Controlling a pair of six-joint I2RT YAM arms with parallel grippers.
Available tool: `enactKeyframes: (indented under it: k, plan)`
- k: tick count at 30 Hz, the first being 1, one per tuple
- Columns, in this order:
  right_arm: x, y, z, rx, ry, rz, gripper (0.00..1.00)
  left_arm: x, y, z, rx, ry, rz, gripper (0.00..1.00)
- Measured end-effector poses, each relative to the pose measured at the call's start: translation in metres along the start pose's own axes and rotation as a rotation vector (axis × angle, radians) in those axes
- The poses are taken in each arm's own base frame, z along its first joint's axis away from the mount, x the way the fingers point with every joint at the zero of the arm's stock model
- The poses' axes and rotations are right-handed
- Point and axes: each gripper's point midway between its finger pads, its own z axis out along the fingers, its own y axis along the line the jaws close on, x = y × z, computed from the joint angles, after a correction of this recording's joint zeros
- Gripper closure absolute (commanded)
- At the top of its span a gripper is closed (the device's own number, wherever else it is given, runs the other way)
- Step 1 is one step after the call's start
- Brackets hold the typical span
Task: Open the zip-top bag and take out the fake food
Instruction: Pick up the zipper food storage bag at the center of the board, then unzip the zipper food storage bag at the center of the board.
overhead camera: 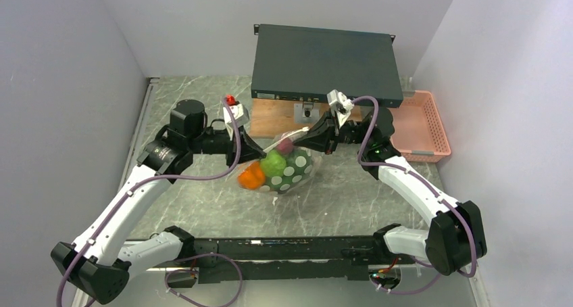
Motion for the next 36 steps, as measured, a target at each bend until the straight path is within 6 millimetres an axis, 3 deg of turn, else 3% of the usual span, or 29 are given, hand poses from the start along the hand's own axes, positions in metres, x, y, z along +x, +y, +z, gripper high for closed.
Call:
enactKeyframes:
  k: [4,8,11,13,16,23,28,30,32,36]
  plan:
    - [0.002,-0.001,0.000,0.005,0.015,0.033,1.00,0.006,0.008,0.000,-0.044,0.011,0.006,0.50]
    - [0.004,-0.003,0.000,0.015,0.039,0.055,1.00,0.000,0.015,-0.003,-0.098,0.011,-0.007,0.24]
    - [0.013,-0.004,-0.002,0.026,0.065,0.087,1.00,-0.027,0.017,-0.008,-0.138,-0.043,0.037,0.16]
    - [0.020,-0.005,-0.002,0.035,0.081,0.114,1.00,-0.044,0.017,-0.009,-0.147,-0.094,0.086,0.16]
    - [0.027,-0.007,-0.002,0.053,0.099,0.135,1.00,-0.055,0.014,-0.003,-0.142,-0.127,0.141,0.17]
    - [0.043,-0.010,-0.003,0.090,0.140,0.170,1.00,-0.056,0.010,0.047,-0.097,-0.120,0.329,0.24]
    - [0.049,-0.011,-0.004,0.108,0.157,0.173,1.00,-0.041,0.023,0.078,-0.118,-0.059,0.388,0.45]
    - [0.049,-0.012,-0.005,0.116,0.158,0.172,1.00,-0.036,0.027,0.087,-0.126,-0.038,0.398,0.49]
    - [0.049,-0.012,-0.005,0.121,0.158,0.168,1.00,-0.034,0.030,0.092,-0.130,-0.026,0.401,0.52]
    - [0.048,-0.012,-0.005,0.123,0.157,0.158,1.00,-0.032,0.032,0.099,-0.128,-0.019,0.396,0.70]
